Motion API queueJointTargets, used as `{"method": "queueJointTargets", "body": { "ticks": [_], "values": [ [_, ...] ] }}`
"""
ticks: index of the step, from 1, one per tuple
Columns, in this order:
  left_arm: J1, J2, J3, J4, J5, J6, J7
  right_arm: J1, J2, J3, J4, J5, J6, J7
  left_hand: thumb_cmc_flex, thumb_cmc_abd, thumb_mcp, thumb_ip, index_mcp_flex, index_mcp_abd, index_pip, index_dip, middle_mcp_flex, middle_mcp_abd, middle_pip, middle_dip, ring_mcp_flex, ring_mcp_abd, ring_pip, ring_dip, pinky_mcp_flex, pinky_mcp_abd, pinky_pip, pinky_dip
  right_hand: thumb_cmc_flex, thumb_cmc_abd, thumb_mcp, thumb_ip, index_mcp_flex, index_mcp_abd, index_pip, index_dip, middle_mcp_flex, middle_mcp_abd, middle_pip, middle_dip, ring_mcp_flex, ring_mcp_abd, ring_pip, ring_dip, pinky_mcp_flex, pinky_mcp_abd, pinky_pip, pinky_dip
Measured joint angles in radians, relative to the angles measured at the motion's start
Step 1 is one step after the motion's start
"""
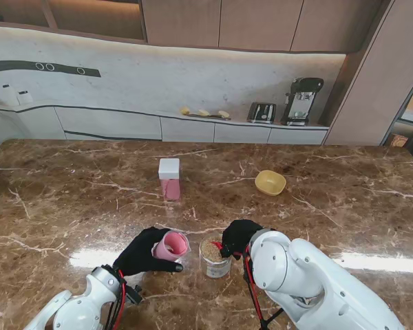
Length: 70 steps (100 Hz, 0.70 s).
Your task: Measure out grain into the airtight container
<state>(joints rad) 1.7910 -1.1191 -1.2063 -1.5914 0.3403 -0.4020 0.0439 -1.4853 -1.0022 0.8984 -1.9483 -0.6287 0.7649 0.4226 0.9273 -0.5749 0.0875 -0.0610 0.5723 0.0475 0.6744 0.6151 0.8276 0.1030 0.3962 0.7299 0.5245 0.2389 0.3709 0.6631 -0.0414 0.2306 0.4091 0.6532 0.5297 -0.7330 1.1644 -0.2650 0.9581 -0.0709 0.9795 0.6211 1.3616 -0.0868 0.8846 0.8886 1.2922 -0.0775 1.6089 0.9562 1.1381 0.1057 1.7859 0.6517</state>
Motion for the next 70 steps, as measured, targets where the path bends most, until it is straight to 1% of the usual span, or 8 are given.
{"method": "queueJointTargets", "body": {
  "ticks": [10,25,48,70],
  "values": [
    [0.000,0.000,0.000,0.000,0.000,0.000,0.000,0.001,0.000,0.008,0.002,0.040,0.014,-0.007,0.000,0.000,0.000,0.000,0.000,0.000,0.000,0.000,0.000,0.000,0.000,0.000,0.000,0.000,0.000,0.000,0.000,0.000,0.000,0.000,0.000,0.000,0.000,0.000,0.000,0.000,0.000,0.000,0.000,0.000,0.000,0.000,0.000,0.000,0.000,0.000,0.000,0.000,0.000,0.000],
    [0.000,0.000,0.001,0.001,0.000,0.000,0.000,0.001,-0.002,0.020,0.005,0.058,0.019,-0.013,0.000,0.000,0.000,0.000,0.000,0.000,0.000,0.000,0.000,0.000,0.000,0.000,0.000,0.000,0.000,0.000,0.000,0.000,0.000,0.000,0.000,0.000,0.000,0.000,0.000,0.000,0.000,-0.007,0.000,0.000,0.000,0.000,0.000,0.000,0.000,0.000,0.000,0.000,0.000,0.000],
    [-0.001,0.000,0.002,0.002,0.000,0.001,0.000,-0.002,-0.004,0.044,0.009,0.131,0.028,-0.017,0.000,0.000,0.000,0.000,0.000,0.000,0.000,0.000,0.000,0.000,0.000,0.000,0.000,0.000,0.000,0.000,0.000,0.000,0.000,0.000,0.000,0.000,0.000,0.000,0.000,0.000,0.000,-0.009,0.000,0.000,0.000,0.000,0.000,0.000,0.000,0.000,0.000,0.000,0.000,0.000],
    [-0.002,0.000,0.003,0.003,0.000,0.001,0.000,-0.010,-0.008,0.064,0.009,0.143,0.028,-0.019,0.000,0.000,0.000,0.000,0.000,0.000,0.000,0.000,0.000,0.000,0.000,0.000,0.000,0.000,0.000,0.000,0.000,0.000,0.000,0.000,0.001,0.000,0.000,0.000,0.000,0.000,0.000,-0.009,0.000,0.000,0.000,0.000,0.000,0.000,0.000,0.000,0.000,0.000,0.000,0.000]
  ]
}}
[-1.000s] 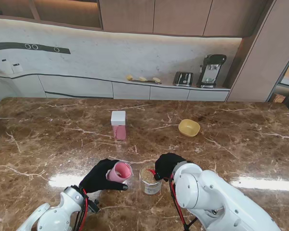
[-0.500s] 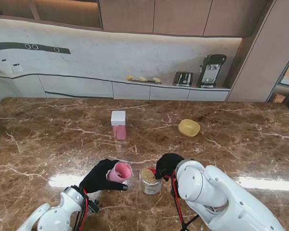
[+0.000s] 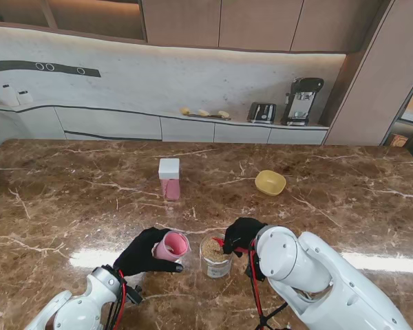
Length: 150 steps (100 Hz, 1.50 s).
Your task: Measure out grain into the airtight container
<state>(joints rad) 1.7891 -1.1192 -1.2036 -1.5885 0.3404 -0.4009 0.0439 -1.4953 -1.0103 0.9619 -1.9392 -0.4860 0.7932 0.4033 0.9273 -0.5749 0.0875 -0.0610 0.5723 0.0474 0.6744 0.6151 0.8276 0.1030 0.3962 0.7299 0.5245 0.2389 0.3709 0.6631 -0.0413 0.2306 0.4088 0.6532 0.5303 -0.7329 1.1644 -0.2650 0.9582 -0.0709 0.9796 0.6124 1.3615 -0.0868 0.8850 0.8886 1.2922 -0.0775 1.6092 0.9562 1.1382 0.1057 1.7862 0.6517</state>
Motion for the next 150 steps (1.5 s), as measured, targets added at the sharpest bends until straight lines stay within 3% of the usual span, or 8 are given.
{"method": "queueJointTargets", "body": {
  "ticks": [103,150],
  "values": [
    [-0.024,0.001,0.023,0.006,-0.003,0.011,-0.012,-0.114,-0.020,0.157,-0.030,0.110,-0.062,-0.026,0.000,0.000,0.000,0.000,0.000,0.000,0.000,0.000,0.000,0.000,0.000,-0.010,0.000,0.000,0.000,0.000,0.000,0.000,-0.010,0.000,0.001,0.000,0.000,0.000,0.000,0.000,0.000,-0.001,0.000,0.000,0.001,0.000,0.000,0.000,0.000,0.000,0.000,0.000,0.000,0.000],
    [-0.044,0.001,0.040,0.013,-0.011,0.008,-0.016,-0.165,-0.025,0.233,-0.101,0.146,-0.068,-0.029,0.000,0.000,0.000,0.000,0.000,0.000,0.000,0.001,0.000,0.000,0.000,-0.010,0.000,0.000,-0.002,0.000,0.000,0.000,-0.011,0.000,0.006,0.000,0.000,0.000,0.000,0.011,0.000,-0.001,0.000,0.000,0.001,0.000,0.000,0.000,0.000,0.000,0.000,0.000,0.000,0.000]
  ]
}}
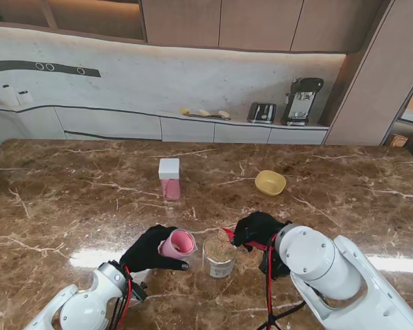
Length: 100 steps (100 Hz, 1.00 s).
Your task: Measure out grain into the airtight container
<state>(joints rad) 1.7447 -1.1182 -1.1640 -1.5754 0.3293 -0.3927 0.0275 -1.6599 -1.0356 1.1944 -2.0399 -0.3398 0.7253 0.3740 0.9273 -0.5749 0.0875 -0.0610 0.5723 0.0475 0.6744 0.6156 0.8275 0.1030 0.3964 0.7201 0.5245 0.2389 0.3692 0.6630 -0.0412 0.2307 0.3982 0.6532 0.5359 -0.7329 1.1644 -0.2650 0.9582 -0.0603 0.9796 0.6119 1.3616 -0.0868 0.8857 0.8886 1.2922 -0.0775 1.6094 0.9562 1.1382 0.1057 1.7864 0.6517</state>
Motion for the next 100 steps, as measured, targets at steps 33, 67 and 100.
{"method": "queueJointTargets", "body": {
  "ticks": [33,67,100],
  "values": [
    [-0.010,0.000,0.010,0.002,-0.003,-0.006,-0.008,0.010,0.001,-0.011,-0.034,0.018,-0.002,-0.003,0.000,0.000,0.000,0.000,0.000,0.000,0.000,0.000,0.000,0.000,0.000,0.000,-0.001,0.000,-0.009,0.000,0.000,0.000,-0.001,0.000,0.000,0.000,0.000,0.000,0.000,0.000,0.000,0.000,0.000,0.000,0.000,0.000,0.000,0.000,0.000,0.000,0.000,0.000,0.000,0.000],
    [-0.016,0.002,0.016,0.004,-0.001,-0.008,-0.017,0.045,0.000,-0.058,-0.045,0.046,-0.013,-0.004,0.000,0.000,0.000,0.000,0.000,0.000,0.000,0.000,-0.016,-0.001,0.002,0.000,-0.002,0.000,-0.009,-0.001,0.000,0.000,-0.001,0.000,0.005,0.000,0.000,0.000,0.000,0.004,0.000,0.000,0.000,0.000,0.000,0.000,0.000,0.000,0.001,0.000,0.000,0.000,0.000,0.000],
    [-0.015,0.002,0.021,0.003,-0.001,-0.008,-0.013,0.071,0.005,-0.121,-0.048,0.034,-0.017,0.005,0.000,0.000,0.000,0.000,0.000,0.000,0.000,0.000,-0.016,-0.001,0.002,-0.001,-0.002,0.000,-0.009,-0.001,0.000,0.000,-0.001,0.000,0.006,0.000,-0.001,0.000,0.000,0.004,0.000,0.000,0.000,0.000,0.000,0.000,0.000,0.000,0.001,0.000,0.000,0.000,0.000,0.000]
  ]
}}
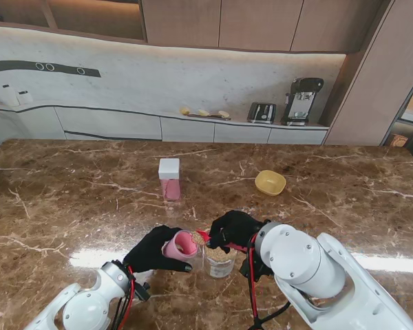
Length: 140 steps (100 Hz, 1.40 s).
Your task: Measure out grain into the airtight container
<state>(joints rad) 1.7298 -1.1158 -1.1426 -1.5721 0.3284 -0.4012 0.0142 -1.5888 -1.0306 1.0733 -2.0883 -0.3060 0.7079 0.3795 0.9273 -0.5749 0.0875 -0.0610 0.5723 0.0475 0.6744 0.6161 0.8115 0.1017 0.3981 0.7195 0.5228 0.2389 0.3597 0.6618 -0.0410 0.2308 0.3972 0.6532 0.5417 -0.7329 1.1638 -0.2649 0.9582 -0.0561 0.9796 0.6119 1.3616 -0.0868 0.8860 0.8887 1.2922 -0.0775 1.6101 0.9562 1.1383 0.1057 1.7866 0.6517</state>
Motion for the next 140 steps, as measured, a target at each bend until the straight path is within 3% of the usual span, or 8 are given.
{"method": "queueJointTargets", "body": {
  "ticks": [25,54,82,93,109,116,123,140],
  "values": [
    [0.001,0.000,0.000,0.000,0.000,-0.004,0.000,0.041,0.002,-0.052,0.009,-0.007,0.000,0.008,0.000,0.000,0.000,0.000,0.000,0.000,0.000,0.000,0.000,0.000,0.000,0.000,0.000,0.000,0.000,0.000,0.000,0.000,0.000,0.000,0.000,0.000,0.000,0.000,0.000,0.000,0.000,0.000,0.000,0.000,0.000,0.000,0.000,0.000,0.000,0.000,0.000,0.000,0.000,0.000],
    [0.004,-0.001,0.000,0.000,0.000,-0.009,0.008,0.069,0.007,-0.116,0.017,-0.153,-0.029,0.016,0.000,0.000,0.000,0.000,0.000,0.000,0.000,0.000,0.000,0.000,0.000,0.000,0.000,0.000,0.000,0.000,0.001,0.000,0.000,0.000,0.000,0.000,0.000,0.000,0.000,0.000,0.000,0.000,0.000,0.000,0.000,0.000,0.000,0.000,0.000,0.000,0.000,0.000,0.000,0.000],
    [0.005,-0.002,0.001,0.000,-0.001,-0.020,0.020,0.032,0.009,-0.141,-0.023,-0.478,-0.207,0.016,0.000,0.000,0.000,0.000,0.000,0.000,0.000,0.000,0.000,0.000,0.000,0.000,0.000,0.000,0.000,0.000,0.001,0.000,0.000,0.000,0.000,0.000,0.000,0.000,0.000,0.000,0.000,0.000,0.000,0.000,0.000,0.000,0.000,0.000,0.000,0.000,0.000,0.000,0.000,0.000],
    [0.006,-0.003,-0.001,0.000,0.000,-0.025,0.022,0.002,0.007,-0.141,-0.031,-0.632,-0.369,0.009,0.000,0.000,0.000,0.000,0.000,0.000,0.000,0.000,0.000,0.000,0.000,0.000,0.000,0.000,0.000,0.000,0.002,0.000,0.000,0.000,0.000,0.000,0.000,0.000,0.000,0.000,0.000,0.000,0.000,0.000,0.000,0.000,0.000,0.000,0.000,0.000,0.000,0.000,0.000,0.000],
    [0.010,-0.003,-0.001,-0.001,0.000,-0.027,0.024,-0.006,0.005,-0.166,-0.003,-0.663,-0.503,-0.047,0.000,0.000,0.000,0.000,0.000,0.000,0.000,0.000,0.000,0.000,0.000,0.000,0.000,0.000,0.000,-0.003,0.003,0.000,0.000,0.000,0.000,0.000,0.000,0.000,0.002,0.009,0.000,0.000,0.000,0.000,0.013,0.000,0.000,0.000,0.000,0.000,0.000,0.000,0.000,0.000],
    [0.012,-0.003,-0.002,-0.001,0.000,-0.027,0.025,-0.009,0.002,-0.171,0.025,-0.752,-0.563,-0.095,0.000,0.000,0.000,0.000,0.000,0.000,0.000,0.000,0.000,0.000,0.000,0.000,0.000,0.000,0.000,-0.003,0.004,0.000,0.000,0.000,0.000,-0.003,0.000,0.000,0.002,-0.001,0.000,0.000,0.000,0.000,0.013,0.000,0.000,0.000,0.000,0.000,0.000,0.000,0.000,0.000],
    [0.015,-0.003,-0.003,-0.001,0.000,-0.027,0.025,-0.014,-0.001,-0.177,0.044,-0.853,-0.584,-0.138,0.000,0.000,0.000,0.000,0.000,0.000,0.000,0.000,0.000,0.000,0.000,0.000,0.000,0.000,0.000,-0.003,0.004,0.000,0.000,0.000,0.000,-0.003,0.001,0.000,0.002,-0.002,0.000,0.000,0.000,0.000,0.013,0.000,0.000,0.000,0.000,0.000,0.000,0.000,0.000,0.000],
    [0.020,-0.003,-0.008,-0.001,0.001,-0.028,0.025,-0.013,-0.002,-0.179,0.065,-0.883,-0.638,-0.162,0.000,0.000,0.000,0.000,0.000,0.000,0.000,0.001,0.000,0.000,0.000,0.000,0.000,0.000,0.000,-0.003,0.004,0.000,0.000,0.000,-0.016,-0.007,0.012,0.000,0.002,-0.018,0.001,0.000,0.000,0.000,0.013,0.000,0.000,0.000,0.000,0.000,0.000,0.000,0.000,0.000]
  ]
}}
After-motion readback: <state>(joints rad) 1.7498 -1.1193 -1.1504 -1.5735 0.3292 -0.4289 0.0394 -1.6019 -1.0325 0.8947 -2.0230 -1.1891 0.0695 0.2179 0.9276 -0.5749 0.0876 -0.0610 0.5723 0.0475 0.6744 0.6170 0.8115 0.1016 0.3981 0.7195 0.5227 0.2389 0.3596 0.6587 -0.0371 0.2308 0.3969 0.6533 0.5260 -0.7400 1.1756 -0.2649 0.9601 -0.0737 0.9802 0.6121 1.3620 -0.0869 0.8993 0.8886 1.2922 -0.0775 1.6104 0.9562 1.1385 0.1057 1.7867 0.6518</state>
